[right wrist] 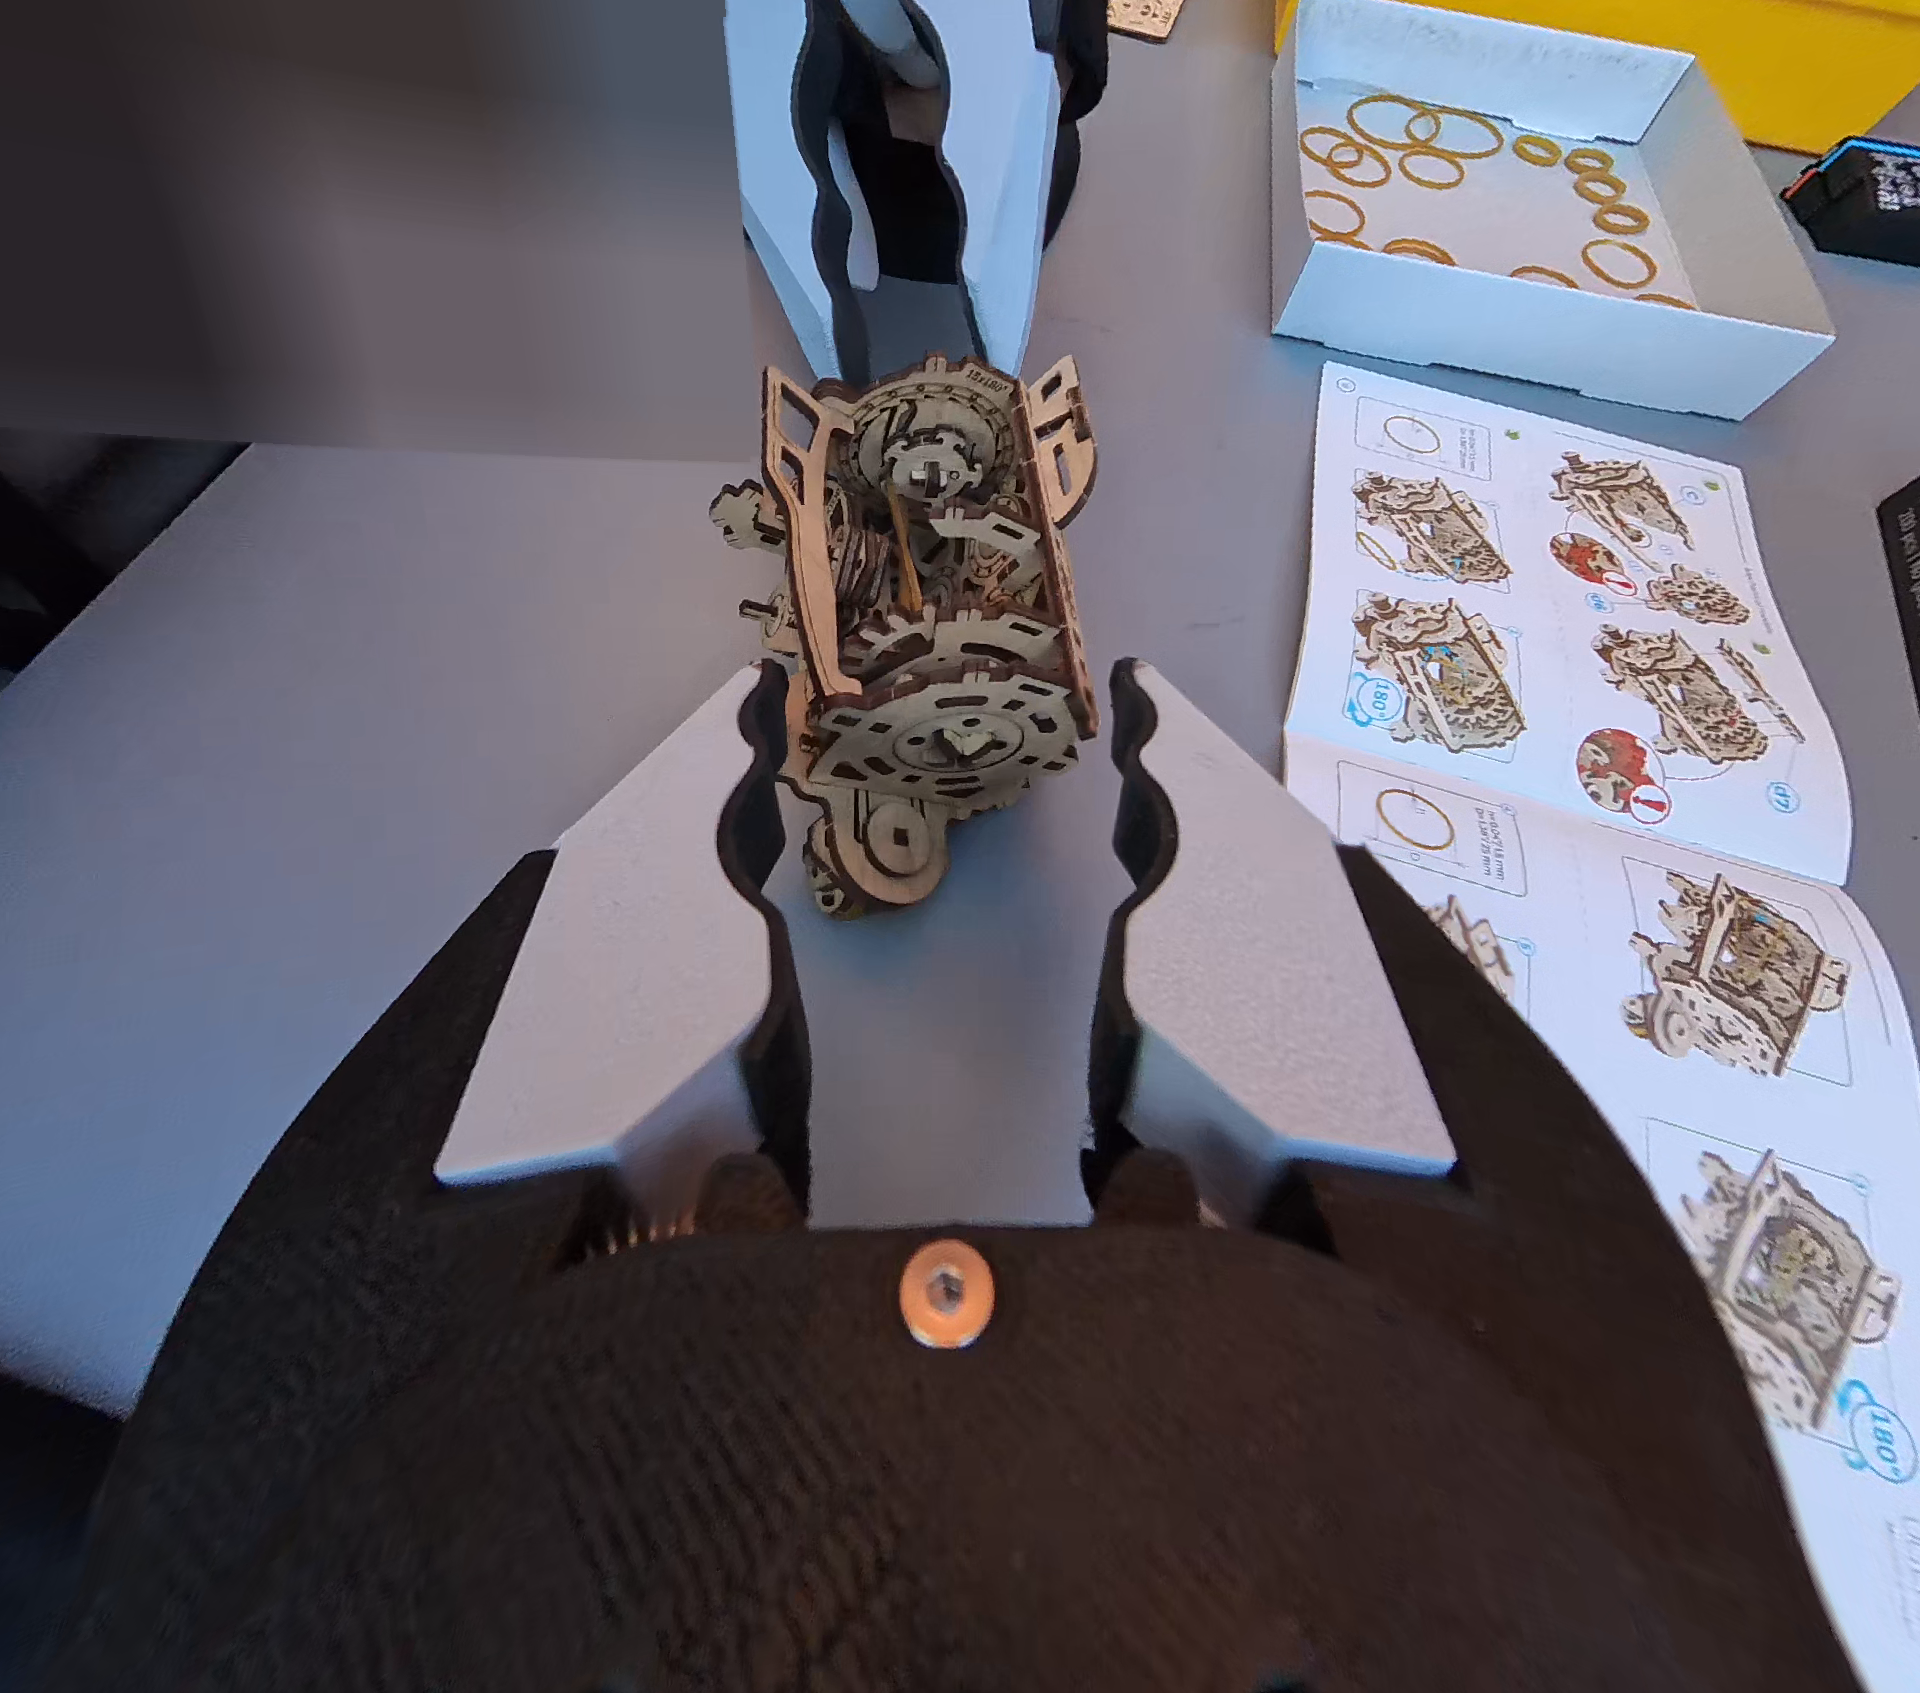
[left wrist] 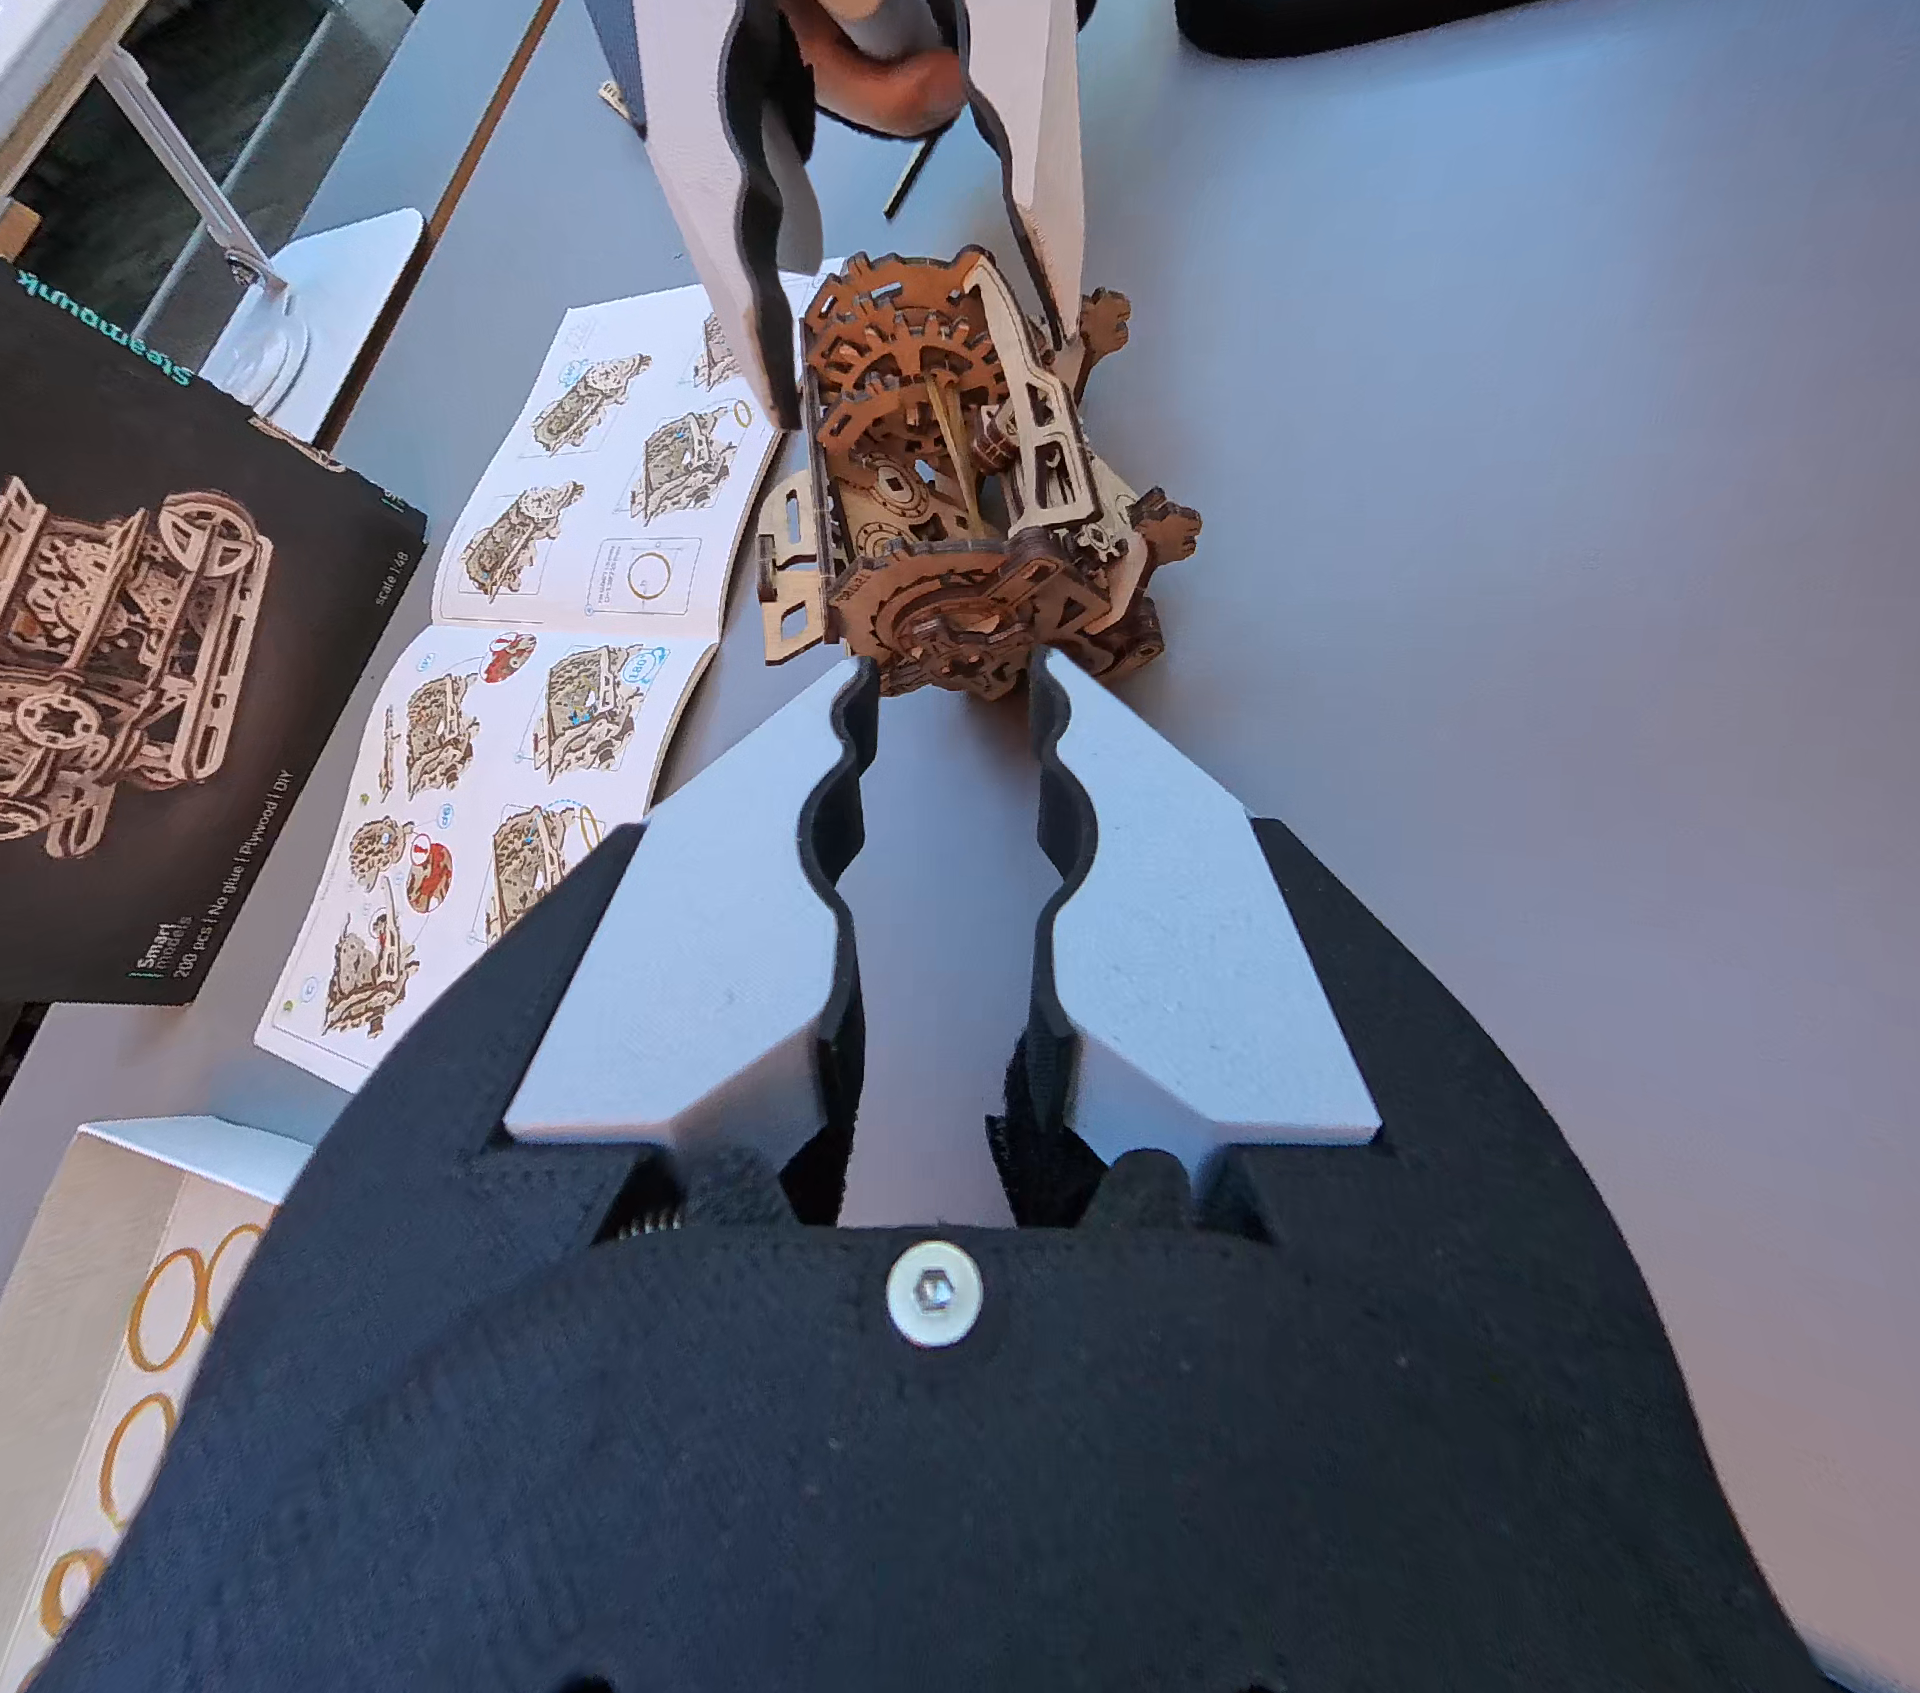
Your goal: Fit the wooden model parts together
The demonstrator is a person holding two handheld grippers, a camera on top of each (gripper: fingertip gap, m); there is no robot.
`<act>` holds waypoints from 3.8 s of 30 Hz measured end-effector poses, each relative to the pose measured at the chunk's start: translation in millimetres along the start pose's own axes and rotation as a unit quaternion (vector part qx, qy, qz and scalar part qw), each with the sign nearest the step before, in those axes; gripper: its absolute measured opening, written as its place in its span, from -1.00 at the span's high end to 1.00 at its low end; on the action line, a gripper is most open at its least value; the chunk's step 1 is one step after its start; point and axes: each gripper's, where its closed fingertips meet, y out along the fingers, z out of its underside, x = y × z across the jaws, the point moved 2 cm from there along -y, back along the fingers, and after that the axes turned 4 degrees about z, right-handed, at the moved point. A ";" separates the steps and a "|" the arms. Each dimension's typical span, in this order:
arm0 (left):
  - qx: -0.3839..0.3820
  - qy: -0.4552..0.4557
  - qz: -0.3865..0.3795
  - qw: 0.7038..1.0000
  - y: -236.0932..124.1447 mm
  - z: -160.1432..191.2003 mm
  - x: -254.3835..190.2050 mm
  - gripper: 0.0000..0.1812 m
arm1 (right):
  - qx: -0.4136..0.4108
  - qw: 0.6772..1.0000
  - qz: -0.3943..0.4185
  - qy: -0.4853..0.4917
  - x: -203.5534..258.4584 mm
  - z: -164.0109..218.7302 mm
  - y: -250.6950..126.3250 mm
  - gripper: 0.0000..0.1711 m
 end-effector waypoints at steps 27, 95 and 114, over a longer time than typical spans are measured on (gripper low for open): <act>0.031 -0.006 -0.012 0.999 -5.5 13.7 6.5 0.79 | -0.067 0.998 -0.008 0.017 5.2 3.2 -1.0 0.38; -0.014 -0.021 0.003 1.000 2.6 2.6 2.3 0.73 | -0.094 0.993 -0.023 0.061 1.7 -2.4 -1.1 0.37; -0.011 -0.012 -0.001 1.000 2.2 2.1 1.9 0.75 | -0.091 0.994 -0.024 0.057 2.8 -1.9 -0.4 0.36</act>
